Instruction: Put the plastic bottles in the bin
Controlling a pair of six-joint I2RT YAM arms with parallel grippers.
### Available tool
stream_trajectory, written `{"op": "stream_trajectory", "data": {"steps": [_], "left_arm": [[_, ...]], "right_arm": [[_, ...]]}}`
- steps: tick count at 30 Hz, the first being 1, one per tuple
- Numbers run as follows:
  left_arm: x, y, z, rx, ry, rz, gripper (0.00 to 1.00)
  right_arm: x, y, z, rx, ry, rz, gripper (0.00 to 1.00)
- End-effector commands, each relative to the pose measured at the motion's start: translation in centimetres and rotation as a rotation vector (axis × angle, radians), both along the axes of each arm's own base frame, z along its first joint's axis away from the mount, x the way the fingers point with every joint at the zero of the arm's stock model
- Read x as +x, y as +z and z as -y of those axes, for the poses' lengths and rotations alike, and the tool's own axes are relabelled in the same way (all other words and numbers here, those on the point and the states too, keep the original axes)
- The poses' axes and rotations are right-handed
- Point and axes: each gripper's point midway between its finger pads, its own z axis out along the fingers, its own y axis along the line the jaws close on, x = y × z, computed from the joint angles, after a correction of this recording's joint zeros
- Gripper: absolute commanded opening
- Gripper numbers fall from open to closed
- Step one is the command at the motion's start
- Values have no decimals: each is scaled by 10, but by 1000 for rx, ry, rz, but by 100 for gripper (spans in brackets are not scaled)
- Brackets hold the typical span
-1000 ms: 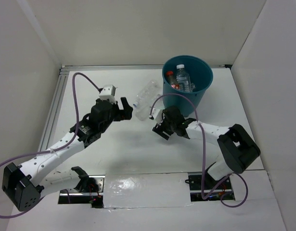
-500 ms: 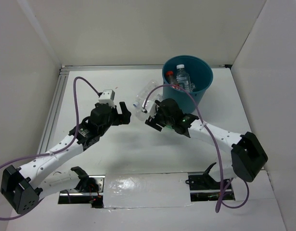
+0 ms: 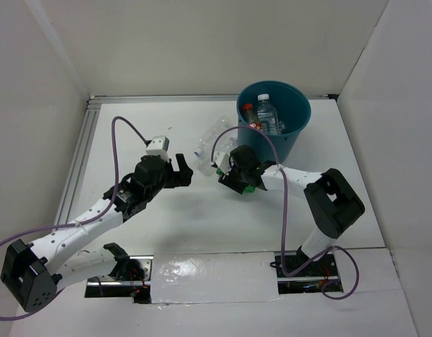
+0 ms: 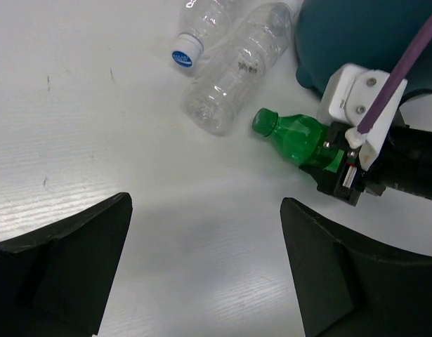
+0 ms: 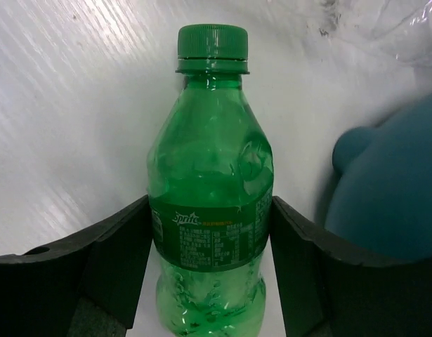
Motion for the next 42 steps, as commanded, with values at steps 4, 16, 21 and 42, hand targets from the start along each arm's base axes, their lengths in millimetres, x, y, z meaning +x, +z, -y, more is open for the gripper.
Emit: {"op": "stream_trajectory", "data": {"steps": [4,16,21,42], "left_arm": [[-6,6,12,-67,-41,16,100],[1,-13,14,33,-81,8,100],[9,-15,13,100,-103,27,100],[119,-12,93,266,-252,119,83]], "right_arm": [[-47,-10,-21,50,241,-188,58],[-87,77,-37,204,453,-149,13],[-78,158,-46,320,484,5,13],[86,327,69,619,-4,334,45]]}}
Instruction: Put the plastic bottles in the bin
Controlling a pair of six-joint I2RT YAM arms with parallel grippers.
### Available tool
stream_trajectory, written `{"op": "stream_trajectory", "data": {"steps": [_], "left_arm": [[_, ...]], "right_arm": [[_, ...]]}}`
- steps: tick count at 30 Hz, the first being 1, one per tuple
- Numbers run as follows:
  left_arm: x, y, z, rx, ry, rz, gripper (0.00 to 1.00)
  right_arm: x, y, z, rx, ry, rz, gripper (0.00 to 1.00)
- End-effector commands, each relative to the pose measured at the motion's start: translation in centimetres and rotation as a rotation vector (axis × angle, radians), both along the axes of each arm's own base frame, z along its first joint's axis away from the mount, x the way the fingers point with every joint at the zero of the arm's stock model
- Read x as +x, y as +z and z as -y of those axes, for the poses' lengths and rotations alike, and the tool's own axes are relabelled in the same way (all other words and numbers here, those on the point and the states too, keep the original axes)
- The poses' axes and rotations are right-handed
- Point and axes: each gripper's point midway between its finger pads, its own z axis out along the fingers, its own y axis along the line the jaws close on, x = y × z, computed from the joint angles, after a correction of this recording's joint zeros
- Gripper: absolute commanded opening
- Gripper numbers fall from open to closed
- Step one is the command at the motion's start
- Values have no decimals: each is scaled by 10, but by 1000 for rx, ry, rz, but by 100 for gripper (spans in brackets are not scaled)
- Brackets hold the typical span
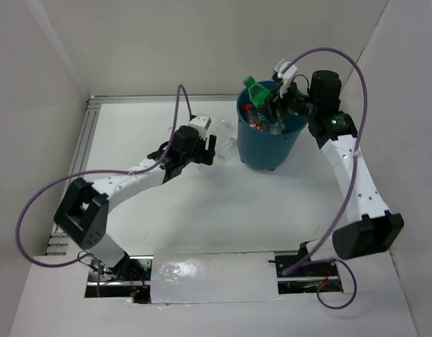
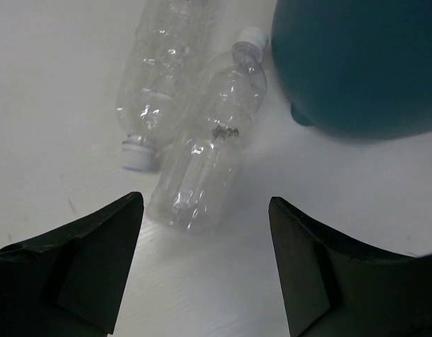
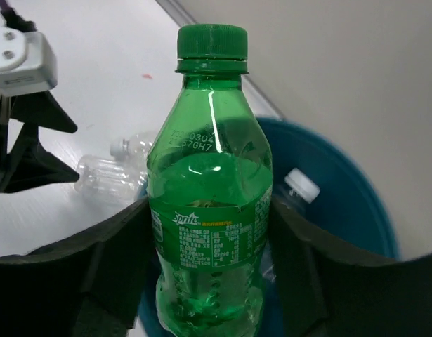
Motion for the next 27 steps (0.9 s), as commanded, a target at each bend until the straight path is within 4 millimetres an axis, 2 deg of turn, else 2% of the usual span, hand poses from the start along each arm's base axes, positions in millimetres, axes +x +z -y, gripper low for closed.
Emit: {"op": "stream_trajectory", "data": {"steps": [1,2,3,5,6,7,8,13,15,17,19,23,27], "left_arm": [[22,1,24,61,-39,50,85],[32,6,29,68,-35,61,85],[34,-16,36,104,-39,23,86],[41,-22,43,159,-45,18,86],[41,-29,48,177,-46,9,86],[43,-48,50,225,-40,-11,86],[48,-48,51,232,-31,-11,86],[51,-86,43,324,6,-72,86],[53,-97,42,350,5,-81,86],[53,-106,36,377,20,-94,86],[53,-105,35,382,27,-91,86],[50,-110,34,391,11,-102,83],[39,-126,37,404,-16,-147,73]], "right_arm": [[25,-12,12,34,-27,-71,85],[29,-22,20,34,-41,-106,98],[27,-33,22,39,-28,-155,100],[28,-37,36,69,-45,-184,100],[23,-38,39,74,-46,-193,100],[20,-39,41,78,-43,-197,100],[18,-48,47,73,-55,-210,100],[-5,-60,59,77,-57,-241,100],[-9,-75,63,73,-66,-268,100],[-17,-81,64,82,-60,-289,100],[-21,-82,70,89,-72,-297,100],[-24,-98,73,97,-75,-336,100],[-25,-101,75,103,-76,-346,100]]}}
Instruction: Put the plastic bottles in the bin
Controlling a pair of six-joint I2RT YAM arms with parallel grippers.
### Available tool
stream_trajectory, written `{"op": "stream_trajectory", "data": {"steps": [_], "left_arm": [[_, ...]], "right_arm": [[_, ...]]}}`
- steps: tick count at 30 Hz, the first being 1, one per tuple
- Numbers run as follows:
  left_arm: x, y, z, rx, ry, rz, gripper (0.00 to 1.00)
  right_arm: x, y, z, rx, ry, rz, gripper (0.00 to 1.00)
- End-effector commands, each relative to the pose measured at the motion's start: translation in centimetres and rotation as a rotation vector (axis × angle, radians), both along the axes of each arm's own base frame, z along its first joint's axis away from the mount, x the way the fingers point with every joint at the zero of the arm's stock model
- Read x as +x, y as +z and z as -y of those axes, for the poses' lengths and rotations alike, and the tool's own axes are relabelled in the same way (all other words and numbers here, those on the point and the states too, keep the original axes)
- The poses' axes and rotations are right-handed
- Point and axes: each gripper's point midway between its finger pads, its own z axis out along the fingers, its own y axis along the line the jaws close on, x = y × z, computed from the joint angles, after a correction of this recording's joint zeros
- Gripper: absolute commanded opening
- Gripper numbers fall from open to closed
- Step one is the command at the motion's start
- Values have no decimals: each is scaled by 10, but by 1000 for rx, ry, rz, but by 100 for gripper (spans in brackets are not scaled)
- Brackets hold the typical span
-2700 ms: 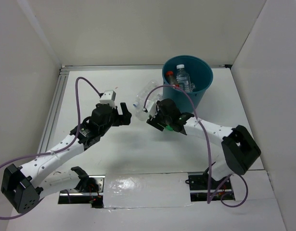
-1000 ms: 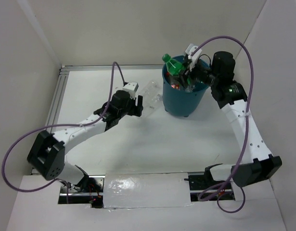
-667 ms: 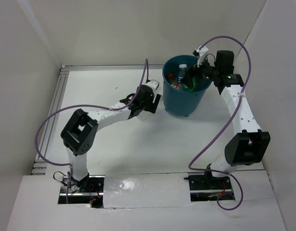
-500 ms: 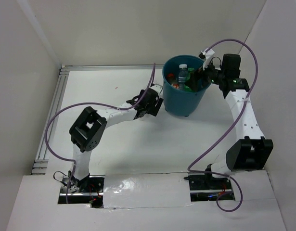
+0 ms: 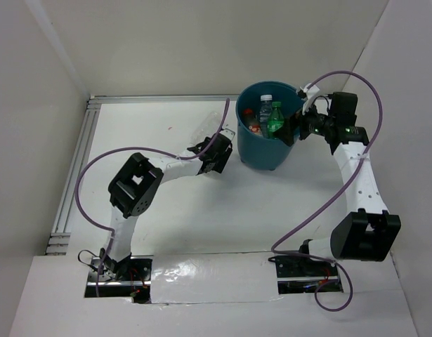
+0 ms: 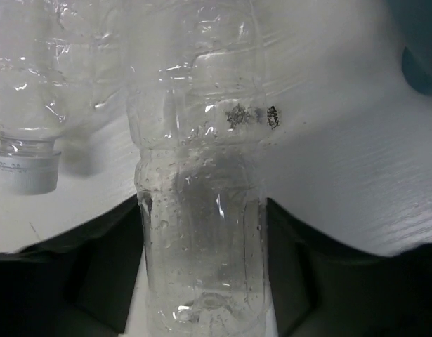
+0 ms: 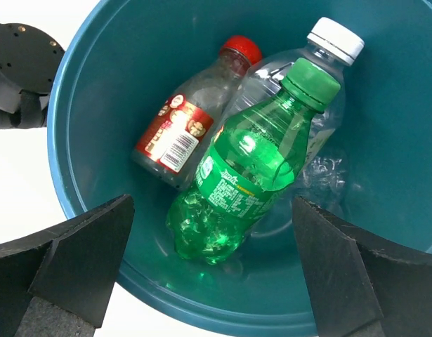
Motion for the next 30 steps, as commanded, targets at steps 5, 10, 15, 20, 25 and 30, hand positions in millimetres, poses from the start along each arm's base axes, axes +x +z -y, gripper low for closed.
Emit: {"op": "stream_trajectory", "data": {"steps": [5,10,15,20,25,30], "left_arm": [[-25,10,9,-49,-30,-21,20],[-57,106,5,-221,-16,91,0],[-68,201,-11,-359,0,238,0],[-68,296,-3,-524,-34,385,0],[-77,373,25,-721,-147,486,0],[-67,413,77,-841,-287,521,0]], "right_arm": [[-16,-5,2,-10,22,-4,97],[-29,-12,9,-8,39,1,71],[-31,-7,12,-3,35,34,87],[-24,13,15,7,33,85,97],[-11,27,16,18,35,107,99],[-1,36,11,40,52,125,99]]}}
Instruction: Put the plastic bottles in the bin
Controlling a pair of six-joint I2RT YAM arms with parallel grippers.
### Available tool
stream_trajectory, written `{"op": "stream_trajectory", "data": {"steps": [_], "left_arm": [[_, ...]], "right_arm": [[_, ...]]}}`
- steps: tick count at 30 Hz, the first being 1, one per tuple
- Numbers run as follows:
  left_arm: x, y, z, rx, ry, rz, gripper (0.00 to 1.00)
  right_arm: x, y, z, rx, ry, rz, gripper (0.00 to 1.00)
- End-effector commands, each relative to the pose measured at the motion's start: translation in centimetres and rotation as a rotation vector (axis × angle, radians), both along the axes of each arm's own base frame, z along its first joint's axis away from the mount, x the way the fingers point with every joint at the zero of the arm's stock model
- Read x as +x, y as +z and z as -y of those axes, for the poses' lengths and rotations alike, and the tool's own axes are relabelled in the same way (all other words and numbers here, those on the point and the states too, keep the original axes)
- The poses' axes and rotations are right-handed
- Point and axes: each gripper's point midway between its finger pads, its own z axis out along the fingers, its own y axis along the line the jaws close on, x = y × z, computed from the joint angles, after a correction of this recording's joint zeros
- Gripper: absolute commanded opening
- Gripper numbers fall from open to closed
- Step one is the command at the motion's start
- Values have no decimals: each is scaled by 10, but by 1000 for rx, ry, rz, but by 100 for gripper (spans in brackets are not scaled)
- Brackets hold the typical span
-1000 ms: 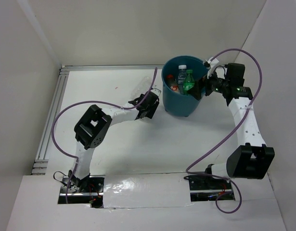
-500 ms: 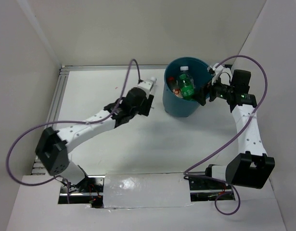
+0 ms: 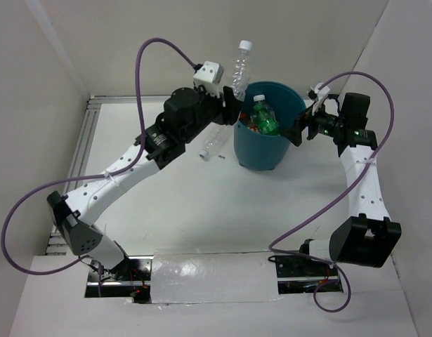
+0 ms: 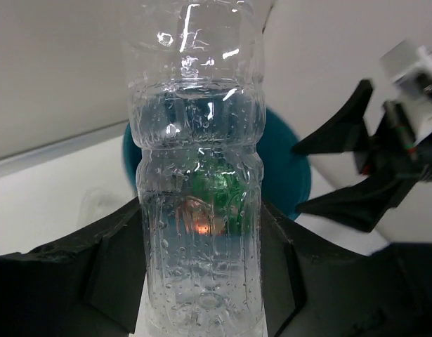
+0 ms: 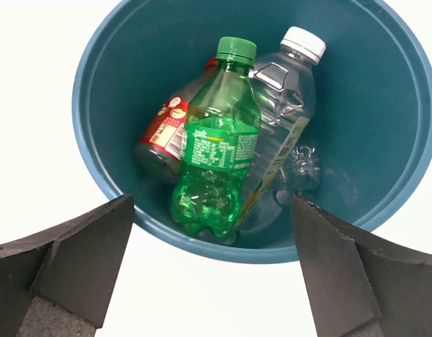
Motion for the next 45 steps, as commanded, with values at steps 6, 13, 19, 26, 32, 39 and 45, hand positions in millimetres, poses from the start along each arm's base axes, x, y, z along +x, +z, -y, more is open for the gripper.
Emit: {"op": "stream_trajectory", "data": {"steps": [6,13,19,26,32,39,45], "left_arm": [[30,40,85,-153,-150,115,1],[65,-16,122,-69,-148,23,26],[63,-37,125,-33,-167,-17,96],[46,14,111,-92,-187,49,99],[61,11,30,-93,24,40,99],[111,-125,-74,58,223,-217,83],[137,-251,-60,379,187,-395,91]], "right_arm": [[4,64,-11,40,51,168,99],[-23,92,-2,-4,-1,257,96],[-28,85,23,-44,-153,266,100],[-20,75,33,-28,-226,233,100],[-15,69,42,-31,-284,220,100],[-19,63,50,4,-347,196,22],[-20,52,60,-15,-398,151,62]]}}
